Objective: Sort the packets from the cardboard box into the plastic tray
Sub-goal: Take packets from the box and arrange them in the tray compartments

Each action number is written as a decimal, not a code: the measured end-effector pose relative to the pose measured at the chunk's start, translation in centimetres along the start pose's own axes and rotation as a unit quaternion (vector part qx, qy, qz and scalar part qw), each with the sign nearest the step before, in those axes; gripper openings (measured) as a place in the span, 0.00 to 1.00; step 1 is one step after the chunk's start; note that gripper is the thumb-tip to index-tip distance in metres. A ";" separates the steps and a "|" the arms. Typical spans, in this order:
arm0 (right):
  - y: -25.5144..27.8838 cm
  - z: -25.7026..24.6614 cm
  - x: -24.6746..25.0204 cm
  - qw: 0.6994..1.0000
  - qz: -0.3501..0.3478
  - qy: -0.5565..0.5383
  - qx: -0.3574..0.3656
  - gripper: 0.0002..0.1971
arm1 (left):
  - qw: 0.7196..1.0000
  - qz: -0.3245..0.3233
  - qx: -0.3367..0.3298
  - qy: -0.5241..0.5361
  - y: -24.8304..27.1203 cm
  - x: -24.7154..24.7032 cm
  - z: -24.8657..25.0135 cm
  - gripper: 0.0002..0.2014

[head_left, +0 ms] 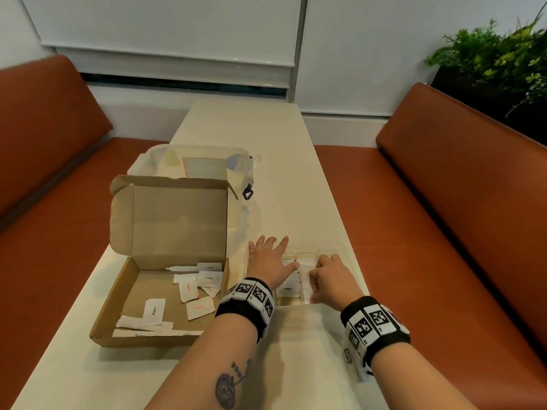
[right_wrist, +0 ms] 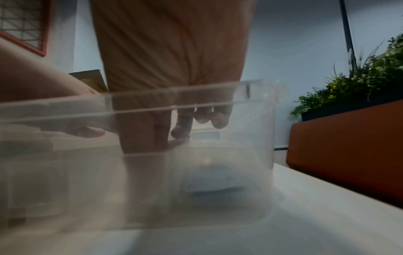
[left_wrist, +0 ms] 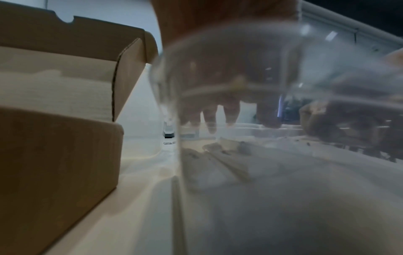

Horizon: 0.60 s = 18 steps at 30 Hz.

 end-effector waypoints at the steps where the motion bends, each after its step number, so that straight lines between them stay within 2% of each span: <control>1: -0.1 0.1 -0.1 1.000 -0.001 0.004 -0.003 0.12 | 1.000 -0.001 0.000 0.001 0.0 0.0 0.0 0.35; 10: 0.0 0.7 -0.1 1.000 -0.001 -0.015 -0.026 0.16 | 0.999 -0.027 0.006 0.036 0.0 0.4 0.1 0.35; 12: 0.2 0.3 0.8 0.998 0.022 -0.050 -0.027 0.14 | 0.993 -0.016 -0.003 0.121 0.6 1.0 0.2 0.36; 15: 0.3 -1.7 3.4 0.985 0.097 -0.144 -0.011 0.13 | 0.951 0.029 -0.015 0.307 2.0 2.9 -0.6 0.30; 16: 0.4 -2.7 4.4 0.979 0.124 -0.161 -0.002 0.12 | 0.940 0.045 -0.008 0.339 2.6 3.7 -1.3 0.25; 18: 0.2 -5.6 5.7 0.969 0.166 -0.184 0.022 0.11 | 0.936 0.076 0.007 0.345 3.7 5.7 -2.9 0.17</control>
Point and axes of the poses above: each hand's wrist, its own y-axis away from the middle knuckle, its own x-axis out of the back of the hand, z = x × y, the point moved 10 cm from there along -y, towards the middle knuckle, and after that the axes turned 11 degrees about -y, right-handed, at the moved point
